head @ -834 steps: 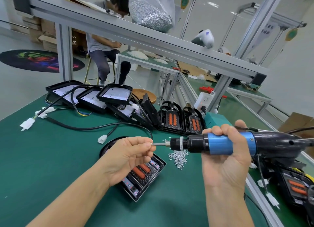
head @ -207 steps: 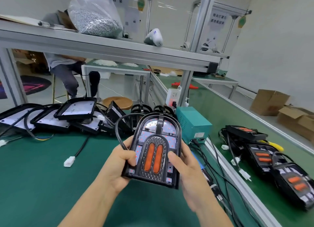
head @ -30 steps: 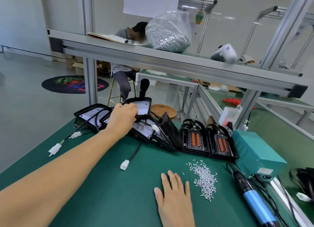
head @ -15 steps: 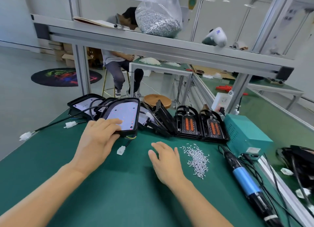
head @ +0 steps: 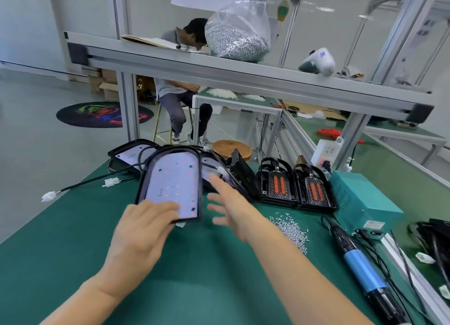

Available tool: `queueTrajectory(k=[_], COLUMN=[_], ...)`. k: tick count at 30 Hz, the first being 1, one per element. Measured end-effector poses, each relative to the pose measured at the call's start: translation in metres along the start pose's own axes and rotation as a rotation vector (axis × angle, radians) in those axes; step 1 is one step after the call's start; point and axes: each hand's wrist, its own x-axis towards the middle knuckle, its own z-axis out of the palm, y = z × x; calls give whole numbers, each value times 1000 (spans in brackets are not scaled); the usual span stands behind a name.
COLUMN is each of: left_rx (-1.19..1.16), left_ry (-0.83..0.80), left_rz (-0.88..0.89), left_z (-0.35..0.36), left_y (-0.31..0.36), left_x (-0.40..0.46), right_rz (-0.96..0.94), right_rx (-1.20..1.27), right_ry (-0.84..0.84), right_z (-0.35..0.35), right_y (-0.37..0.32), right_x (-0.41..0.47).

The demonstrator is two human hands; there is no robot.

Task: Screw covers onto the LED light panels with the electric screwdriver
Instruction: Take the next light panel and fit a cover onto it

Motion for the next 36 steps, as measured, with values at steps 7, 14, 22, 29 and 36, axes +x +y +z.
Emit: queueTrajectory(k=[7, 14, 22, 29, 36], left_rx=[-104, -189, -434, 165, 224], left_ry=[-45, -140, -141, -401, -731], left_rz=[-27, 18, -309, -755, -747], left_z=[19, 26, 11, 11, 41], left_y=[28, 47, 45, -57, -80], left_x=[-24, -34, -30, -8, 0], right_rz=[136, -21, -102, -22, -47], right_rx=[297, 35, -259, -459, -577], right_ry=[-14, 60, 10, -34, -73], right_z=[10, -5, -51, -94, -91], right_y=[29, 37, 51, 55, 48], right_x=[-2, -6, -31, -50, -40])
